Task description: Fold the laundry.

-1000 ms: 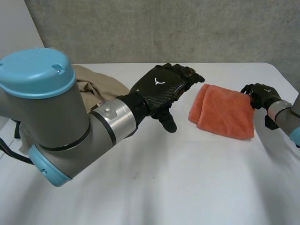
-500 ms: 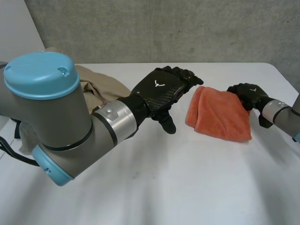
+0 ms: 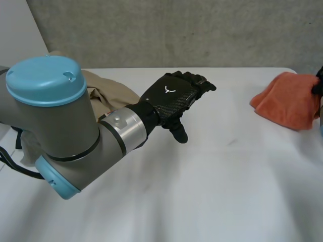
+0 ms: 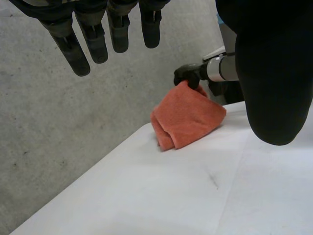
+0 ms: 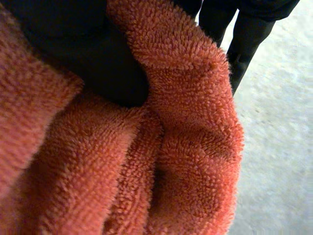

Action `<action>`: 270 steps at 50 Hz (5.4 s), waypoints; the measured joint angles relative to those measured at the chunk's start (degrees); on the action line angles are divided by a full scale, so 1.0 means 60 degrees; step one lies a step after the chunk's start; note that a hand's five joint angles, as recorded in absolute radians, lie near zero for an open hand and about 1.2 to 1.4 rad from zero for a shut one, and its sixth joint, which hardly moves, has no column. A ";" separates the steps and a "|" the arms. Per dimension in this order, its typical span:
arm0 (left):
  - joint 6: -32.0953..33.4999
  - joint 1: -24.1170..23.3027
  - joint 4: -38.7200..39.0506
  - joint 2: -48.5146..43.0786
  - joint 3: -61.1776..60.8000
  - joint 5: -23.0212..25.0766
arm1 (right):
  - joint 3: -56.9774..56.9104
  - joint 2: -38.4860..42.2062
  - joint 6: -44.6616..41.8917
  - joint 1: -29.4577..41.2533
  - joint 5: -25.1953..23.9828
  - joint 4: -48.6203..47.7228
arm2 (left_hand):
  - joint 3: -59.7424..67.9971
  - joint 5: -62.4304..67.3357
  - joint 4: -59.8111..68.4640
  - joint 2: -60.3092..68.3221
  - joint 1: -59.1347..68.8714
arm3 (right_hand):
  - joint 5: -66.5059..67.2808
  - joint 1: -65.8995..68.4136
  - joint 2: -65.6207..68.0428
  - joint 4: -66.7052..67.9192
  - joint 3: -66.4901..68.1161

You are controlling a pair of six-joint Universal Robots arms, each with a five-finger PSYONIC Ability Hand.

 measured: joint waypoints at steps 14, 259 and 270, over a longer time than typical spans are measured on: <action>-0.0003 -0.0036 -0.0039 0.0052 -0.0003 -0.0158 | 0.0507 -0.0010 0.1336 -0.0591 0.1291 0.0211 | 0.0000 0.0000 0.0000 0.0000 0.0000 | 0.0002 0.0000 0.0000 0.0002 0.0000; -0.0057 0.0049 0.1236 0.1523 -0.2504 -0.3114 | 1.3329 -1.1464 -0.8555 0.1295 -0.4397 0.2244 | 0.1650 0.1404 0.1640 0.1664 0.1778 | -0.9124 -0.8321 -0.9175 -0.9431 -0.9317; 0.0081 -0.0808 -0.1032 0.1610 -0.4637 -0.3754 | 1.3839 -1.0512 -1.0667 0.0691 -0.4870 0.2801 | 0.1671 0.1444 0.1650 0.1684 0.1785 | -0.9015 -0.8289 -0.9032 -0.9203 -0.9104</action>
